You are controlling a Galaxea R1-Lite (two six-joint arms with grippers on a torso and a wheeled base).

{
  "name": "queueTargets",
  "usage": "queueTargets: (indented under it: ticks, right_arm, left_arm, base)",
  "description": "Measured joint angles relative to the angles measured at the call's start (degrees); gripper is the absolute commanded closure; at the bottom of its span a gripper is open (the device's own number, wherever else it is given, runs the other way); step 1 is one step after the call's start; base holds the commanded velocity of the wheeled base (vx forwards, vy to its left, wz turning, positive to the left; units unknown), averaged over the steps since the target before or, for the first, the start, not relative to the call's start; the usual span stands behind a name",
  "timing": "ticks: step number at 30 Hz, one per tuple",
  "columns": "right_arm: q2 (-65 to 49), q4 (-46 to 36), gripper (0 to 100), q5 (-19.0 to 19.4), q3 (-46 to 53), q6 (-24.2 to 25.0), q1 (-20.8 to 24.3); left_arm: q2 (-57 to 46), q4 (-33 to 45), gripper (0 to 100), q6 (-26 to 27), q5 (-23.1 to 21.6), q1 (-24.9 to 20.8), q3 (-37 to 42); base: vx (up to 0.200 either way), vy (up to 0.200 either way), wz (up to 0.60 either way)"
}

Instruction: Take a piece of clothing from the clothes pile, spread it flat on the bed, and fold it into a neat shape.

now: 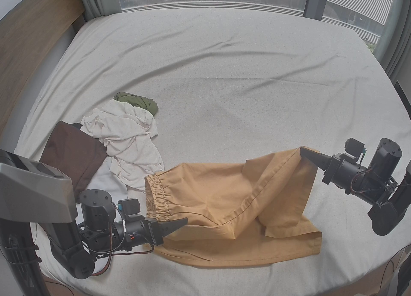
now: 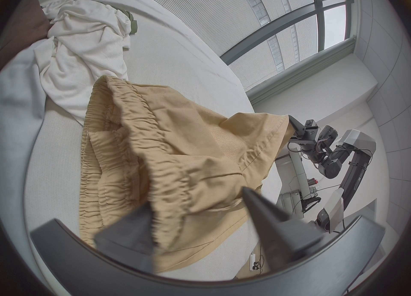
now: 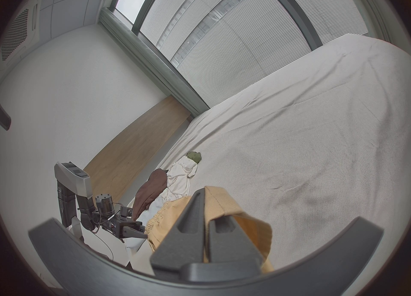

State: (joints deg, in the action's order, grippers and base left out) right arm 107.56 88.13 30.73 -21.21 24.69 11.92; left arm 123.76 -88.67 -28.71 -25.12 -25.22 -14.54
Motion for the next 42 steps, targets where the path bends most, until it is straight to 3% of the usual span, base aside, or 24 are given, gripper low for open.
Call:
queueTargets:
  ticks: [26, 42]
  right_arm:
    - [-0.48, 0.01, 100, 0.17, -0.83, 0.11, -1.84]
    - [-2.21, -0.02, 100, 0.44, -1.5, 0.13, -3.66]
  left_arm:
    - [-9.4, -0.06, 100, -0.74, -0.02, 0.76, -2.66]
    - [-15.19, -0.01, 100, -0.93, -0.16, 3.58, -5.46]
  base:
    - [0.0, 0.0, 0.0]
    - [0.0, 0.0, 0.0]
